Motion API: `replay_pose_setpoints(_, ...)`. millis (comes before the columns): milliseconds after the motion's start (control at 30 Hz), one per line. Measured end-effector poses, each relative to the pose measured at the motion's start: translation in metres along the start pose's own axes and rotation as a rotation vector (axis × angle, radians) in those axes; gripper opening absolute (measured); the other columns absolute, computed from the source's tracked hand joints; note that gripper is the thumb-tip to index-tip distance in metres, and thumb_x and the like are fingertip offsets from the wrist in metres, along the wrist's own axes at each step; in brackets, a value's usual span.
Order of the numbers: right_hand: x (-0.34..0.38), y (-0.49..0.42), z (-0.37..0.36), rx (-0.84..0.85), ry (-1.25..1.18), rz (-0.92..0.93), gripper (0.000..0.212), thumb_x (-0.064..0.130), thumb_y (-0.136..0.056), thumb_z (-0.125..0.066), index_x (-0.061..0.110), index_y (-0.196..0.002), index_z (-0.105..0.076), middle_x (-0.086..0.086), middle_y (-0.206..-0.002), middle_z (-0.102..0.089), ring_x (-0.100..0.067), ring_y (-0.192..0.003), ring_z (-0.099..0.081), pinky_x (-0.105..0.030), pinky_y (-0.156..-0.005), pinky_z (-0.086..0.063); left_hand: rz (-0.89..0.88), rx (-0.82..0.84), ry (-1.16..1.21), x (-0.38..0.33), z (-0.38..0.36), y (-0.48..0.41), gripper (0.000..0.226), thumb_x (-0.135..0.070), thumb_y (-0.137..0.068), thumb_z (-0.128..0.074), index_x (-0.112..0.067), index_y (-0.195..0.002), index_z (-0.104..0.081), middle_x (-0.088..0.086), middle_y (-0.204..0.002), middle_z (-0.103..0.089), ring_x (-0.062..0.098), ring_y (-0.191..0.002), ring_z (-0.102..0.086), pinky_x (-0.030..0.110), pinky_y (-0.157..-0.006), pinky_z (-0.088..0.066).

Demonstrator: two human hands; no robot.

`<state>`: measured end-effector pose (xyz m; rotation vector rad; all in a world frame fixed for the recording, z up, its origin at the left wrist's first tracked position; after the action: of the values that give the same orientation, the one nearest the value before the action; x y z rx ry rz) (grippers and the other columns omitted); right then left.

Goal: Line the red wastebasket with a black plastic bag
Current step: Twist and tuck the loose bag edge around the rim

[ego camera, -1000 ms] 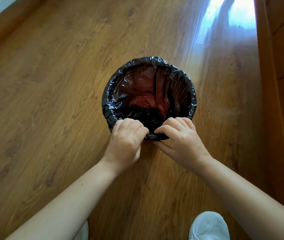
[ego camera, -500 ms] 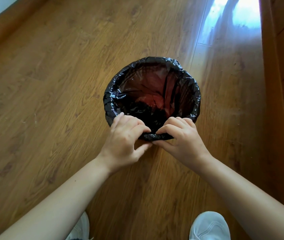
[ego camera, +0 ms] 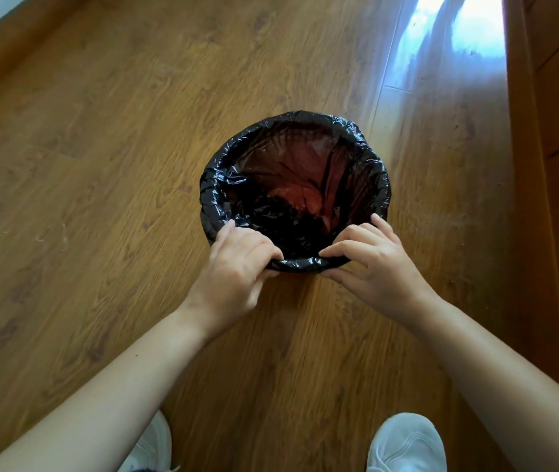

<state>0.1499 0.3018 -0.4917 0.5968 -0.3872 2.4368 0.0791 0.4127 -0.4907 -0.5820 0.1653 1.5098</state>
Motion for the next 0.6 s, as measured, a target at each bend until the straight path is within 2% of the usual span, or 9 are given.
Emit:
replay_pose_setpoints(100,0.008,-0.002,-0.004,-0.036,0.002,0.03,0.02,0.018,-0.068,-0.078,0.011,-0.085,-0.07,-0.005,-0.078,-0.065,-0.022,-0.077,-0.061,-0.048,-0.094,-0.041,0.014,-0.018,-0.003,0.003,0.003,0.001,0.021,-0.01,-0.071,-0.071,-0.006,-0.091,-0.065,0.009,-0.091,-0.065,0.023,-0.098,-0.055,0.049,-0.104,-0.019)
replay_pose_setpoints(167,0.013,-0.002,-0.008,-0.066,0.003,0.042,0.019,0.02,-0.069,-0.077,0.011,-0.083,-0.069,-0.004,-0.077,-0.065,-0.022,-0.074,-0.061,-0.039,-0.083,-0.042,0.005,-0.022,-0.007,0.0,0.004,0.0,0.027,-0.012,-0.069,-0.076,-0.007,-0.093,-0.065,0.009,-0.094,-0.066,0.024,-0.101,-0.055,0.05,-0.104,-0.02)
replay_pose_setpoints(233,0.017,-0.002,-0.01,-0.084,0.004,0.038,0.019,0.022,-0.07,-0.076,0.012,-0.084,-0.068,-0.003,-0.078,-0.064,-0.02,-0.074,-0.06,-0.036,-0.078,-0.041,-0.031,-0.029,-0.019,-0.009,0.002,-0.001,0.022,-0.011,-0.072,-0.071,-0.007,-0.093,-0.066,0.008,-0.092,-0.067,0.022,-0.097,-0.057,0.05,-0.102,-0.024)
replay_pose_setpoints(333,0.015,-0.003,-0.008,-0.09,0.018,0.034,0.02,0.021,-0.07,-0.076,0.012,-0.085,-0.068,-0.003,-0.079,-0.063,-0.022,-0.075,-0.058,-0.035,-0.08,-0.039,-0.058,-0.029,-0.006,-0.016,-0.002,-0.004,0.016,-0.006,-0.073,-0.063,-0.005,-0.088,-0.066,0.009,-0.086,-0.068,0.025,-0.086,-0.063,0.048,-0.098,-0.031)
replay_pose_setpoints(400,0.009,-0.002,-0.004,-0.086,0.008,0.024,0.022,0.021,-0.068,-0.078,0.011,-0.085,-0.068,-0.004,-0.08,-0.064,-0.023,-0.076,-0.058,-0.036,-0.085,-0.038,-0.057,-0.038,-0.005,-0.014,-0.001,-0.005,0.016,-0.001,-0.072,-0.064,-0.004,-0.087,-0.065,0.01,-0.086,-0.068,0.026,-0.083,-0.064,0.049,-0.097,-0.032)
replay_pose_setpoints(500,-0.001,-0.001,0.003,-0.068,-0.005,0.014,0.025,0.023,-0.066,-0.079,0.011,-0.086,-0.069,-0.005,-0.081,-0.065,-0.022,-0.079,-0.059,-0.04,-0.092,-0.038,-0.039,-0.027,-0.008,-0.01,-0.001,-0.005,0.021,0.007,-0.068,-0.07,-0.003,-0.087,-0.065,0.011,-0.087,-0.068,0.026,-0.085,-0.064,0.052,-0.097,-0.035)
replay_pose_setpoints(600,-0.006,-0.002,0.005,-0.055,0.0,0.011,0.024,0.023,-0.065,-0.079,0.012,-0.084,-0.069,-0.003,-0.081,-0.065,-0.021,-0.079,-0.06,-0.038,-0.091,-0.037,0.004,-0.016,0.029,-0.003,0.0,-0.006,0.028,0.015,-0.065,-0.067,-0.004,-0.086,-0.065,0.01,-0.087,-0.067,0.027,-0.086,-0.063,0.053,-0.099,-0.034)
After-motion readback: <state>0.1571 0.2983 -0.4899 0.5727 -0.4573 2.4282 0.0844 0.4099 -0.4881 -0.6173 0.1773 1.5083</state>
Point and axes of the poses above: each hand's wrist, its own y-axis away from the middle knuckle, its own z-axis out of the back of the hand, x = y × z, the point moved 10 cm from there along -y, towards the middle knuckle
